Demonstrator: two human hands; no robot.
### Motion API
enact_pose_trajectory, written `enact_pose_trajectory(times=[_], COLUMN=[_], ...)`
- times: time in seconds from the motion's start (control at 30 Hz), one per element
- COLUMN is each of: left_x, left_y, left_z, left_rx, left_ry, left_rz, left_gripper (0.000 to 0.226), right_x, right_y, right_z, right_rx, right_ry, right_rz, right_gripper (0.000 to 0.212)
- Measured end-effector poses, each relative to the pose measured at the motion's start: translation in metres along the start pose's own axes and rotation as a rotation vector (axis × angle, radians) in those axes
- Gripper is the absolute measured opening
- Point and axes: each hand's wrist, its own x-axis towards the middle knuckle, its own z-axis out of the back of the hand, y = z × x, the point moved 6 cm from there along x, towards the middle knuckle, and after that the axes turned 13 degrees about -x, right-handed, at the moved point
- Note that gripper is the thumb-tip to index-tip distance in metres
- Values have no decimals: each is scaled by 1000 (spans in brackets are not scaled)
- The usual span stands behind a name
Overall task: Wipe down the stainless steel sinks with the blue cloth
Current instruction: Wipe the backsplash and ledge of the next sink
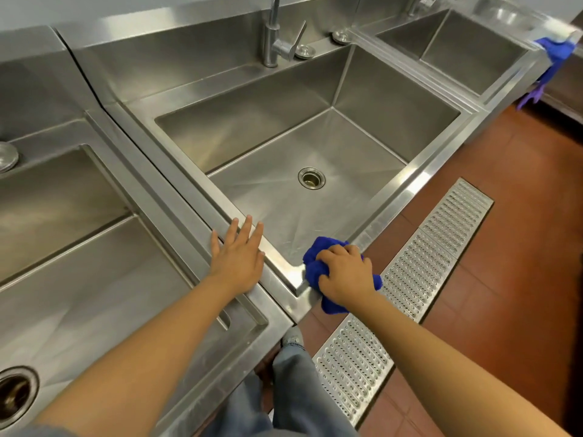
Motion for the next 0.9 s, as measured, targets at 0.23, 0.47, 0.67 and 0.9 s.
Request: enact_pose_trajectory(times=[0.23,0.47,0.67,0.9], left_x=[0,0,4,21], left_y=[6,-2,-6,-34], left_z=[-2,1,-4,-12], left_rx=[16,22,23,32], left_ry=[24,40,55,68], left_rz=[3,-18,-13,-53], left_gripper=[59,58,59,59], right_x=[-37,14,2,-8], right_y=[28,-59,-36,-19], right_z=[-16,-5,-8,-7], right_rx=[54,43,85,13], right_ry=[-44,-30,34,-32], right_rz=[189,-143,-115,51], right_gripper=[55,53,55,50])
